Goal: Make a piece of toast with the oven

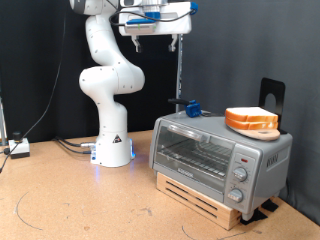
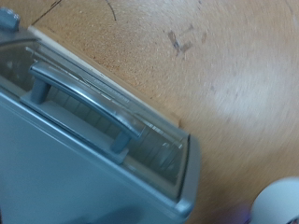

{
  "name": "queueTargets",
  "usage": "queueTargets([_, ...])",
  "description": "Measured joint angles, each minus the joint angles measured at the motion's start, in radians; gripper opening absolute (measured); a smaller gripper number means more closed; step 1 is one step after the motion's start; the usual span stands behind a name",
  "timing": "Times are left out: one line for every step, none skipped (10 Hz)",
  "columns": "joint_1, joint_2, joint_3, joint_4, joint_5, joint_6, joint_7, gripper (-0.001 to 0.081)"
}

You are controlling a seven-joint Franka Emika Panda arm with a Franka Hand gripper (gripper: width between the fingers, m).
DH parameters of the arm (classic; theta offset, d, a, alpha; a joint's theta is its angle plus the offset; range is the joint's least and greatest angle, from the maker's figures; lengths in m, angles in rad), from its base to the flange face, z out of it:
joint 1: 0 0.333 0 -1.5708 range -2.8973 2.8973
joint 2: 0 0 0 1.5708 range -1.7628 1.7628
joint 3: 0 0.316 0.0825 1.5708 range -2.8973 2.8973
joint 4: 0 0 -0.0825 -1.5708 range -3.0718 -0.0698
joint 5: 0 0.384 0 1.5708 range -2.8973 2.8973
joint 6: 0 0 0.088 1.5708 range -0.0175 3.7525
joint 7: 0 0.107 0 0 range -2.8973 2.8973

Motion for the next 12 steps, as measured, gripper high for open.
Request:
queueTargets([0.014, 0.033, -0.007, 0.012, -0.013, 0.017, -0.092, 0.0807])
queueTargets([0.009, 0.031, -0.004, 0.011, -0.008, 0.016, -0.054, 0.0807])
queueTargets([0.022, 0.029, -0.013, 0.011, 0.016, 0.017, -0.124, 0.0807])
queueTargets([0.045, 0.027, -0.03, 0.011, 0.024, 0.027, -0.238, 0.0807])
queueTargets([0.069, 0.026, -0.046, 0.011, 0.025, 0.029, -0.354, 0.0807])
queueTargets([0.091, 0.029, -0.065, 0.011, 0.024, 0.028, -0.474, 0.0807])
queueTargets([0.116, 0.037, -0.087, 0.011, 0.024, 0.028, -0.57, 0.0807])
queueTargets([0.111, 0.037, -0.084, 0.011, 0.024, 0.028, -0.535, 0.0807])
queueTargets([0.116, 0.034, -0.086, 0.009, 0.028, 0.03, -0.572, 0.0807])
queueTargets([0.13, 0.031, -0.103, 0.005, 0.06, 0.032, -0.66, 0.0807])
queueTargets([0.148, 0.032, -0.128, -0.006, 0.096, 0.042, -0.738, 0.0807])
queueTargets([0.155, 0.039, -0.143, -0.026, 0.109, 0.061, -0.782, 0.0807])
